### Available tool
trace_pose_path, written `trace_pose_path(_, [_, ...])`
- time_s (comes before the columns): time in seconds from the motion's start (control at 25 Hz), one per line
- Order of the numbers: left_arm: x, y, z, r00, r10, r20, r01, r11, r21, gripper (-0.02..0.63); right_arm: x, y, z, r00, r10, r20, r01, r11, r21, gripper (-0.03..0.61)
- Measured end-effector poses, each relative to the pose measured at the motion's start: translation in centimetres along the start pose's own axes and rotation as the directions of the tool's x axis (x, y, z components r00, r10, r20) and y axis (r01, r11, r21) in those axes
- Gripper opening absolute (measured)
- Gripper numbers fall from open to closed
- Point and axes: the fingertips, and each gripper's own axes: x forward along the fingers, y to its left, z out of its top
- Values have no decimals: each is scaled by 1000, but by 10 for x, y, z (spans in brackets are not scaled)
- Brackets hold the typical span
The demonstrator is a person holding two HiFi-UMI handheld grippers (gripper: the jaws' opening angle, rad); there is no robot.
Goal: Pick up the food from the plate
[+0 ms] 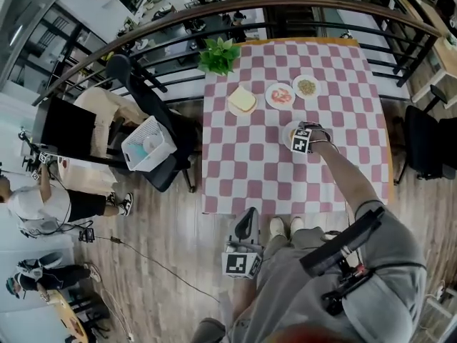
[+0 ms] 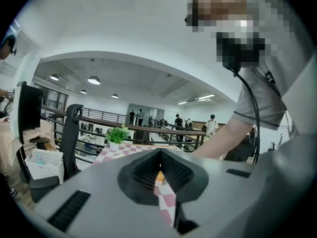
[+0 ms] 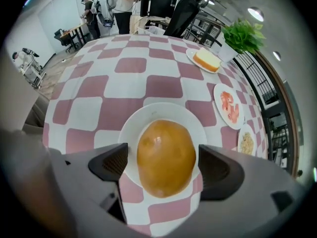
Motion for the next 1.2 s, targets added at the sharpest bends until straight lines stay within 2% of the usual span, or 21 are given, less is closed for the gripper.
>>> trace_pose_path(0.28, [-3,5,4,1000,13,-5,-12,1000,23,8,-1,4,-1,997,77,12,-77,996,53,424])
trace_pose_path(0.36, [-5,5,4,1000,16,-3,-16,1000,20,8,-3,12,0,994,111,0,-111,994,22,367])
trace_pose_path(0.52, [-9,5,8,1000,21,-12,-21,999,29,8,-7,14,-1,997,69,-15,-70,997,-14,364])
trace_pose_path(0.6, [-12,7,11,1000,21,-8,-21,999,36,8,-12,17,1,998,56,6,-56,998,19,364])
trace_pose_path(0.76, [-13,9,18,1000,19,17,-20,999,49,8,-41,20,8,994,35,101,-50,988,144,364])
trace_pose_path(0.92, [-9,7,29,999,1,39,-3,998,61,8,-92,16,19,970,-31,242,-44,954,298,365])
trace_pose_path(1.08, [5,0,41,996,-54,68,49,996,79,8,-152,5,4,938,-149,313,-6,896,444,365])
trace_pose_path(1.12, [10,-2,44,995,-73,74,67,994,85,8,-173,4,1,923,-183,339,-4,875,483,365])
trace_pose_path(1.2, [17,-6,49,991,-105,84,96,990,101,8,-215,3,3,875,-247,417,-30,830,556,365])
